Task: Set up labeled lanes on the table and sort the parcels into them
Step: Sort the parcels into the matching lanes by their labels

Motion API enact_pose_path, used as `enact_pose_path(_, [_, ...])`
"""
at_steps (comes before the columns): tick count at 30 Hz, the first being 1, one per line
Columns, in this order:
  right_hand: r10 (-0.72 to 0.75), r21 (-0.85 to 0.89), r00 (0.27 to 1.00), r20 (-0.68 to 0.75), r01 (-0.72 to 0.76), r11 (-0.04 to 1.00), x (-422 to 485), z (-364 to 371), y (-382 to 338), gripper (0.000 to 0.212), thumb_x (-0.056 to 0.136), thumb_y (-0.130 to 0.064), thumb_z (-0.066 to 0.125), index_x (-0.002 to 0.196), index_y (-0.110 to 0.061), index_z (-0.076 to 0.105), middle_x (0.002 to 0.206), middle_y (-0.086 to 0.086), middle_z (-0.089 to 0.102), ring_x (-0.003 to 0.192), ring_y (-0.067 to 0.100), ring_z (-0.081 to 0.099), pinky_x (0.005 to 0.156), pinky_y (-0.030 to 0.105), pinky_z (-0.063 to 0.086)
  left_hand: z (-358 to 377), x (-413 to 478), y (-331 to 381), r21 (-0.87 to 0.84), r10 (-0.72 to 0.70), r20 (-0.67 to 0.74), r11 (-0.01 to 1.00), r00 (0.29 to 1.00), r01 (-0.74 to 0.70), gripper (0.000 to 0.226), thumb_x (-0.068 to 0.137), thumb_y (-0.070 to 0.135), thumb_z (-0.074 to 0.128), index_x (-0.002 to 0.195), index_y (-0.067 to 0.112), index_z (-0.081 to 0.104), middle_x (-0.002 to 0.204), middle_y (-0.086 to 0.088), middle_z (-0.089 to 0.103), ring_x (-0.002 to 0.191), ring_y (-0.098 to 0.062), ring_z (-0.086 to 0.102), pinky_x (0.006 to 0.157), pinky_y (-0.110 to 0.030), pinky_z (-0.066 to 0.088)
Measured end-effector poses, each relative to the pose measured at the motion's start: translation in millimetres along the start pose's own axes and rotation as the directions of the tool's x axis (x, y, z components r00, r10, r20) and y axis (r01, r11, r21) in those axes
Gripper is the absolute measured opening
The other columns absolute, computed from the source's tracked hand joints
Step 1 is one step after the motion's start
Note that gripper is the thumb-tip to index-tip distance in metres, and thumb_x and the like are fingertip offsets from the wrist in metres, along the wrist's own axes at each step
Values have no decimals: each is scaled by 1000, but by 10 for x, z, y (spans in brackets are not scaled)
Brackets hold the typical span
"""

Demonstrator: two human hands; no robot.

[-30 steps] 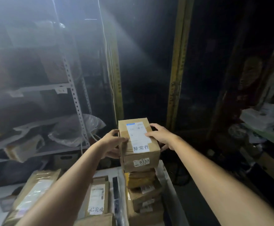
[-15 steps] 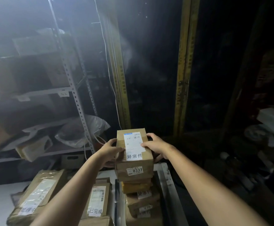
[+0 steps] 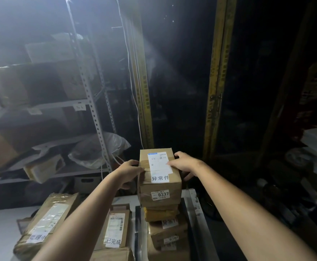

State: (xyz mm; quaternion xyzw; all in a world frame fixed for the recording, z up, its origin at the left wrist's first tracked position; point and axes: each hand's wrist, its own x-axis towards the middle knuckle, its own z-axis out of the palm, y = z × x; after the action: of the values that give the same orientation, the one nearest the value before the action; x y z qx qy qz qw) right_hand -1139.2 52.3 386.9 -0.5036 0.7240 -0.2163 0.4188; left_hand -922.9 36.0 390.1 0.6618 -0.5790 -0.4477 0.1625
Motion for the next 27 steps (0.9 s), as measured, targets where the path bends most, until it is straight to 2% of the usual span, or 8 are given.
enact_pose_path(2, [4,-35,1000,-4,-4,999,-8,-22,-20,69,97,-33,61,155,-24,25,146,9,49,125,34,54,79,45,52,-44,-16,-8,44,10,-24,999,1000,-9,60,96,33,62,150,29,37,142,-8,50,121,-29,52,96,-51,49])
enact_pose_path(4, [-11,-111,1000,-12,9,994,-20,-38,-53,63,97,-32,60,152,-23,31,144,9,50,124,32,54,79,43,51,-104,-7,-35,119,33,-56,993,998,-27,59,95,34,63,149,27,39,145,-8,48,126,-31,51,98,-50,50])
enact_pose_path(6, [-43,-307,999,-14,37,951,-48,-54,-132,55,95,-32,61,145,-22,40,138,6,54,118,25,55,77,38,49,-179,-40,-64,307,90,-91,950,992,-58,59,94,36,63,148,25,42,145,-8,50,127,-30,52,100,-45,49])
enact_pose_path(9, [-105,-719,994,-18,59,692,-102,-116,-364,44,93,-33,60,134,-19,51,119,5,60,102,21,60,80,35,53,-329,-200,-104,691,179,-95,720,979,-65,56,93,38,59,146,31,44,137,-5,57,119,-27,58,93,-39,52])
enact_pose_path(11, [-171,-808,985,4,104,579,-130,-111,-564,37,94,-29,55,129,-18,55,112,5,61,96,22,62,76,34,52,-445,-297,-149,771,177,-73,635,982,-57,54,93,36,59,145,32,44,137,-5,57,120,-28,58,90,-38,50])
enact_pose_path(15, [-243,-777,965,100,228,587,-117,121,-881,42,94,-33,53,133,-18,54,121,5,60,102,24,61,81,37,54,-712,-472,-296,796,131,-57,604,990,-34,58,83,44,58,140,36,48,138,-4,57,120,-29,57,96,-43,50])
enact_pose_path(19, [-278,-731,939,200,332,596,-170,580,-1113,58,92,-41,57,144,-19,47,136,8,56,114,29,58,94,42,52,-1076,-703,-615,794,96,-136,606,986,50,58,93,41,56,147,26,43,144,-6,52,127,-32,52,101,-38,46])
enact_pose_path(27, [-317,-697,875,367,484,529,-484,1809,-1759,57,91,-45,60,141,-19,48,143,6,53,124,28,54,99,40,48,-2116,-1337,-1772,668,-58,-293,702,954,248,52,91,45,59,139,28,49,132,-4,58,112,-26,58,88,-36,49])
